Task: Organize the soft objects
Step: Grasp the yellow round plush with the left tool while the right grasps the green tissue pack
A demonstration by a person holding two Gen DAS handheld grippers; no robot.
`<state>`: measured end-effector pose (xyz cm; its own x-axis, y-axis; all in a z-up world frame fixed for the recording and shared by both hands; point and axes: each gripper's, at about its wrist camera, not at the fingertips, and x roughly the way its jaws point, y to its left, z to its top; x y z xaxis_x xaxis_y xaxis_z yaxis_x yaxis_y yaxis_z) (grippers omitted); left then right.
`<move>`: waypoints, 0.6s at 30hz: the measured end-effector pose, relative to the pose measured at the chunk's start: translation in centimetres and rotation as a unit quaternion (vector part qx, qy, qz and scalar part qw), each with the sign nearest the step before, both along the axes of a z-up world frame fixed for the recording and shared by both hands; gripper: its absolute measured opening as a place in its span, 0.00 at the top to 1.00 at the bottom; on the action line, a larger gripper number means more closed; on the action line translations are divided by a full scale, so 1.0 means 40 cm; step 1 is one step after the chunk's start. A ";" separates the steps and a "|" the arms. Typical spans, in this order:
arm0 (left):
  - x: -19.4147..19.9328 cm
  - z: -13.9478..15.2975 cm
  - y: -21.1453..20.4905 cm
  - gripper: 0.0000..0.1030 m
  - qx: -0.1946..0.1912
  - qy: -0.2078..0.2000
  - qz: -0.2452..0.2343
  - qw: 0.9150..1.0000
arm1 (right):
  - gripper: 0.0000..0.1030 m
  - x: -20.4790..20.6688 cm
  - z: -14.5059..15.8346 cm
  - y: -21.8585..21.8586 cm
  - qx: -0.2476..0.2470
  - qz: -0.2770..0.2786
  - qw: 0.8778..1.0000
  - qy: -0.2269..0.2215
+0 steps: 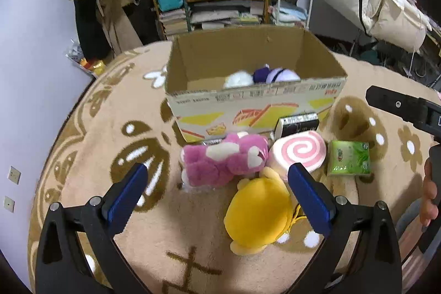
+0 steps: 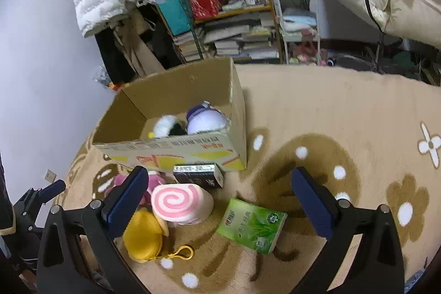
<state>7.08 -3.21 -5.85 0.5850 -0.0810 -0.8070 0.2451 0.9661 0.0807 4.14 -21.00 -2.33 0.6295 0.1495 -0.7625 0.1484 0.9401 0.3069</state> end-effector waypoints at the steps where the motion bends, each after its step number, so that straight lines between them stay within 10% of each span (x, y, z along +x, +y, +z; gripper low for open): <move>1: 0.006 -0.009 -0.001 0.02 0.001 0.007 -0.001 1.000 | 0.00 0.003 -0.006 0.001 -0.001 0.001 1.000 0.005; 18: 0.038 -0.107 -0.061 0.02 -0.004 0.095 -0.054 0.994 | 0.00 0.063 -0.116 0.006 -0.019 -0.004 0.996 0.088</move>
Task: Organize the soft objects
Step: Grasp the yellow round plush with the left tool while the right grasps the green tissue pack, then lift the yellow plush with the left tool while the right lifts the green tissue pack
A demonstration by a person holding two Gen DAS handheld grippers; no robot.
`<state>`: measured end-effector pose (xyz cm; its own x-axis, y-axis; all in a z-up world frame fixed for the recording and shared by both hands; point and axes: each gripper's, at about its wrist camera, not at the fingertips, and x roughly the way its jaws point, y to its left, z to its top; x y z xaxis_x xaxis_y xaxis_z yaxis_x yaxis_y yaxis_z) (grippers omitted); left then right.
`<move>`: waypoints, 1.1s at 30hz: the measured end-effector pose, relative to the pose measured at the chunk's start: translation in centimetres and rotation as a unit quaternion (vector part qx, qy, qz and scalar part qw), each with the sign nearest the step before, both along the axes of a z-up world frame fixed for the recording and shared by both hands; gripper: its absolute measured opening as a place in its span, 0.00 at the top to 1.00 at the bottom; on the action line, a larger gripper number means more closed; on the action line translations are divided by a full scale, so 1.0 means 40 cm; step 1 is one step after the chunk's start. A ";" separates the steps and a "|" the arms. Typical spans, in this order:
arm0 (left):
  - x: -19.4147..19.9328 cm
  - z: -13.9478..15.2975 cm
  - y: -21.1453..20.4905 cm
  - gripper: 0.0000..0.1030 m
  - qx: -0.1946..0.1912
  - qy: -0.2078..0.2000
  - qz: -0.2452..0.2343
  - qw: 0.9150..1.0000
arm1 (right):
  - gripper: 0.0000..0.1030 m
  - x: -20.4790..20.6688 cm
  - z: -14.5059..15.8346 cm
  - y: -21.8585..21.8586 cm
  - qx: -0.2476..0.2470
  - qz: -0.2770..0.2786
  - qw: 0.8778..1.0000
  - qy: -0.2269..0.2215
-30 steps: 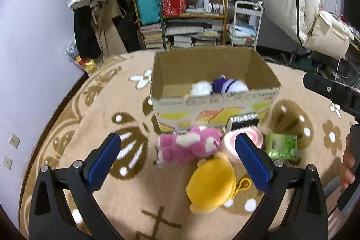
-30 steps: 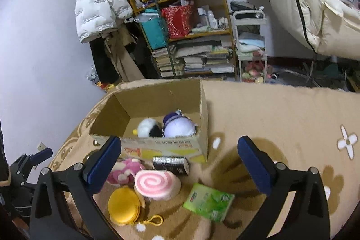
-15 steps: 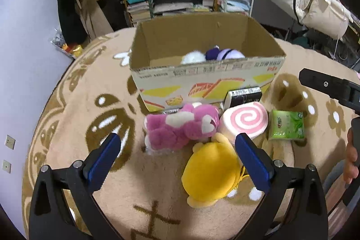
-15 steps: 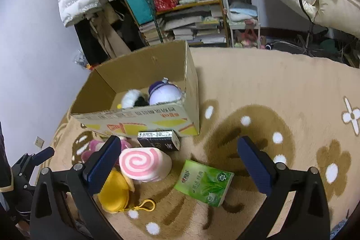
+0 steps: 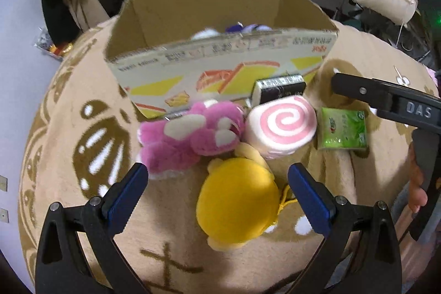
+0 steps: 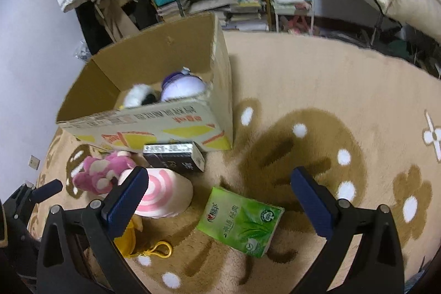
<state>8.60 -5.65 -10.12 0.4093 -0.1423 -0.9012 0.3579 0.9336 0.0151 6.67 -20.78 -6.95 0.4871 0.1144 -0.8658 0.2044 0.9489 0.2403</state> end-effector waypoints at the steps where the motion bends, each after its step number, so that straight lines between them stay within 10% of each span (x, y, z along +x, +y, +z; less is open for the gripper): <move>1: 0.002 -0.006 -0.003 0.02 -0.002 0.008 -0.003 1.000 | 0.00 0.003 -0.009 -0.004 0.003 -0.003 1.000 0.006; 23: 0.048 -0.171 -0.056 0.04 0.017 0.144 0.009 0.989 | 0.04 0.031 -0.156 -0.030 0.018 -0.018 0.991 0.135; 33: 0.033 -0.176 -0.070 0.27 0.044 0.132 0.014 0.990 | 0.16 0.037 -0.160 0.001 0.004 -0.001 0.989 0.146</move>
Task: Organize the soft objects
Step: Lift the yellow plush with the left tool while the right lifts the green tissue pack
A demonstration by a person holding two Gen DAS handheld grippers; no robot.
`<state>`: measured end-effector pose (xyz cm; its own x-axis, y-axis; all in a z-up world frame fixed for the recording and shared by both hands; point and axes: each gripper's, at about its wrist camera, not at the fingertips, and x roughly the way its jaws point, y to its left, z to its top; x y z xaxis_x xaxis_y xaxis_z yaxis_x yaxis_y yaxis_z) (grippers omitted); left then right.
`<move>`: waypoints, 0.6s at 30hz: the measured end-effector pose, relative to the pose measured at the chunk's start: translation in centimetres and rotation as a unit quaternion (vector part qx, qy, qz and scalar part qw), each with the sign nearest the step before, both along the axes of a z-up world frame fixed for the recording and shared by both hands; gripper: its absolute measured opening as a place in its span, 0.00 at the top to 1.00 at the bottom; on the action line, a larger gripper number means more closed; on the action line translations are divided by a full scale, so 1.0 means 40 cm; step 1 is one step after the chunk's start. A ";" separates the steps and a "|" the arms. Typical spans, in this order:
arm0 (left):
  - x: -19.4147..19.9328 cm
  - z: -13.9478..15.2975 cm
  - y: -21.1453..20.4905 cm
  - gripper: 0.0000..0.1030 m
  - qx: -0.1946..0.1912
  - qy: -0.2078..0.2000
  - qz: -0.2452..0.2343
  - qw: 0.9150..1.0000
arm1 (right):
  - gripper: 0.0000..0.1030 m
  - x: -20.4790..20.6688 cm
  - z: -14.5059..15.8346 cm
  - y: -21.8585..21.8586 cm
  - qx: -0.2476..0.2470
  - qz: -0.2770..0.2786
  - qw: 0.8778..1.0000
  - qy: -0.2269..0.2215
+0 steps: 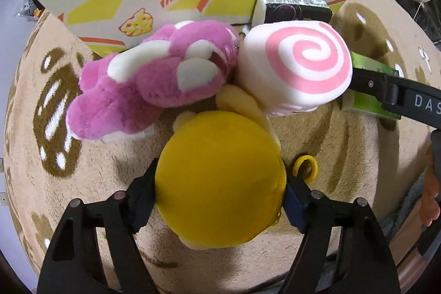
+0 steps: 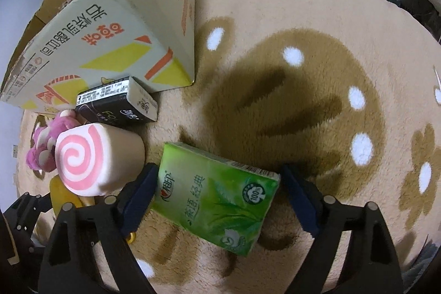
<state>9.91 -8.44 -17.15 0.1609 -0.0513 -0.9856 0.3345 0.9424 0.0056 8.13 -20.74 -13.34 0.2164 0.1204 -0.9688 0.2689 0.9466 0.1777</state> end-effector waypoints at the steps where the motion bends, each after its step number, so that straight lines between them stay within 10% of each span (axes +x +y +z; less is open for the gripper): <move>1: -0.005 0.001 0.003 0.27 -0.001 -0.001 0.002 1.000 | 0.17 -0.002 0.002 0.004 0.001 0.003 1.000 -0.001; 18: -0.078 0.131 0.106 0.27 0.000 -0.104 0.044 0.994 | 0.20 -0.067 0.112 0.016 0.021 0.010 0.995 -0.098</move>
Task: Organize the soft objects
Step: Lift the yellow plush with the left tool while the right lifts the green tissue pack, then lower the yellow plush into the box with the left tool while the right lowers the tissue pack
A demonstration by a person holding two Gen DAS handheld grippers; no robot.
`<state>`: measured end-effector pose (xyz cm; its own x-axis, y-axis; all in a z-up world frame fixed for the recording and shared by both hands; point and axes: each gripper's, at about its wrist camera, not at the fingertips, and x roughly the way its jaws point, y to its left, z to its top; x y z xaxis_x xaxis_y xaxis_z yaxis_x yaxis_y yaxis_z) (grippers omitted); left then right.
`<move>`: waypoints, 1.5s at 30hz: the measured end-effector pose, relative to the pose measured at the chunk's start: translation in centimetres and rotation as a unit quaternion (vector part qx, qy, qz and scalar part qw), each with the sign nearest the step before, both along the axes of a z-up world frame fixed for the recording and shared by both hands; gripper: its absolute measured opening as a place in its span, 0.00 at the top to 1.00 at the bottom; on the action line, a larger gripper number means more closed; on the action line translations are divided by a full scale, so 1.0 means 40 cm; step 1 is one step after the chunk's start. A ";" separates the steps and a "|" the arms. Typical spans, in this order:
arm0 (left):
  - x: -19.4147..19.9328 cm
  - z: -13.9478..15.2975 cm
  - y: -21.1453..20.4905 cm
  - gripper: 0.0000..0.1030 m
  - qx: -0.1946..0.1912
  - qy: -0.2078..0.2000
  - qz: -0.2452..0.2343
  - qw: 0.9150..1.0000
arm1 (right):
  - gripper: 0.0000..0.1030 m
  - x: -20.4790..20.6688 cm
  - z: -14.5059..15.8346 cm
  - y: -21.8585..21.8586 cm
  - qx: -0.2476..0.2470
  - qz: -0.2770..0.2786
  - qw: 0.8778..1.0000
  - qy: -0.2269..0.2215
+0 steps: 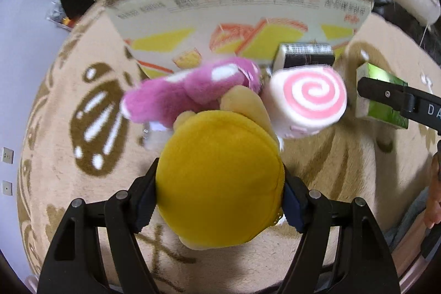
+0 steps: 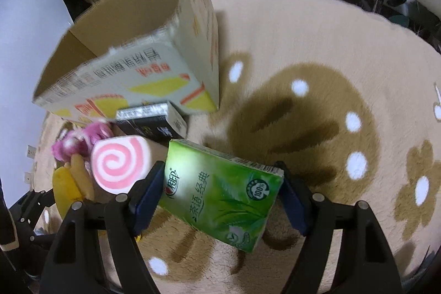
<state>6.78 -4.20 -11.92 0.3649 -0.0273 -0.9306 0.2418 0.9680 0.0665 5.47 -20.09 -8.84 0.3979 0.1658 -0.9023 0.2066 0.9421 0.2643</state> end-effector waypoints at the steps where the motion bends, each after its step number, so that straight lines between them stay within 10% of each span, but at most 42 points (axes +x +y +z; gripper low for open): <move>1: -0.007 0.013 0.005 0.27 -0.001 -0.011 0.004 1.000 | 0.20 -0.005 0.012 0.000 0.002 -0.001 1.000 -0.009; 18: -0.075 0.236 0.032 0.27 -0.026 -0.242 0.023 0.970 | 0.20 -0.039 0.199 -0.016 -0.003 0.028 0.977 -0.211; 35: 0.022 0.292 0.089 0.27 -0.057 -0.320 0.071 0.943 | 0.20 0.004 0.252 0.035 -0.053 0.059 0.953 -0.291; 45: 0.127 0.276 0.077 0.27 -0.042 -0.306 0.053 0.950 | 0.20 0.066 0.242 0.036 -0.072 0.063 0.948 -0.304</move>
<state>11.86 -1.14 -0.87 0.8412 -0.0247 -0.5402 0.0838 0.9928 0.0851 8.12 -18.66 0.83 0.8373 0.1393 -0.5288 -0.0592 0.9844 0.1656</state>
